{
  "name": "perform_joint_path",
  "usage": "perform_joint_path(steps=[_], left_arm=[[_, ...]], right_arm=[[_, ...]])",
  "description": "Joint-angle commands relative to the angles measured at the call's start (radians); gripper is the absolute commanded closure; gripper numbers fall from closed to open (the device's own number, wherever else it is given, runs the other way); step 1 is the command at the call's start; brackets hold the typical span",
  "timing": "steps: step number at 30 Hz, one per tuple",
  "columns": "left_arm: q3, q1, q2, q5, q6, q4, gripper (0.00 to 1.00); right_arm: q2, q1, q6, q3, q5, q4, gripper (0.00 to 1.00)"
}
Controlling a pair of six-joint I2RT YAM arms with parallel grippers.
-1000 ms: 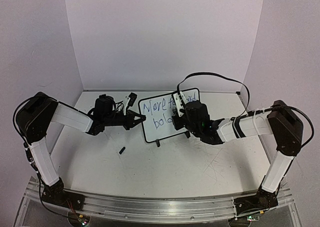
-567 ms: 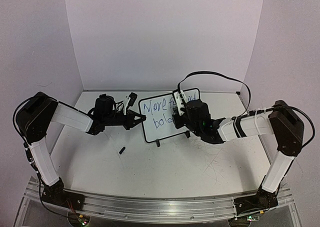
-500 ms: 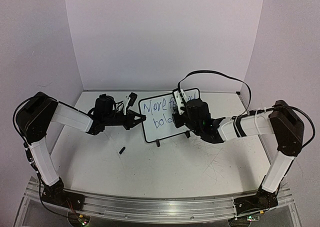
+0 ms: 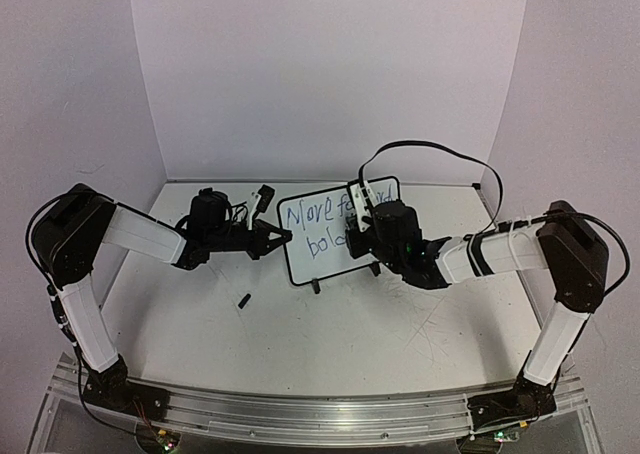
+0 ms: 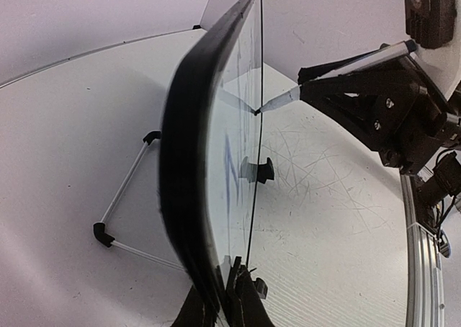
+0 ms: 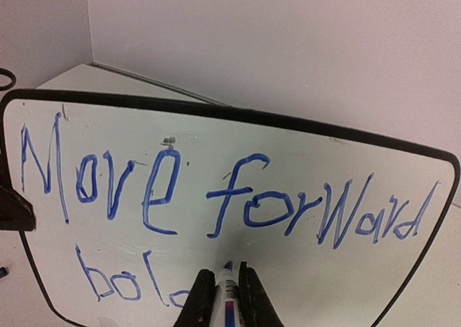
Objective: Write a sentence on the whiteboard
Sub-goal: Write on the whiteboard with the whiteboard marker without the cap.
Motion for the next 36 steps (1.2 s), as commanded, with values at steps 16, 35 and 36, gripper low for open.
perform_joint_path(steps=[16,35,36], left_arm=[[0.022,0.012,0.036,-0.140,0.109,-0.089,1.00],[0.020,0.012,0.026,-0.141,0.110,-0.093,1.00],[0.020,0.012,0.026,-0.141,0.110,-0.093,1.00]], right_arm=[[-0.143,0.014,0.059,-0.090,0.015,0.001,1.00],[-0.051,-0.019,0.002,-0.016,0.025,0.080,1.00],[-0.048,-0.021,0.002,-0.015,0.025,0.083,1.00]])
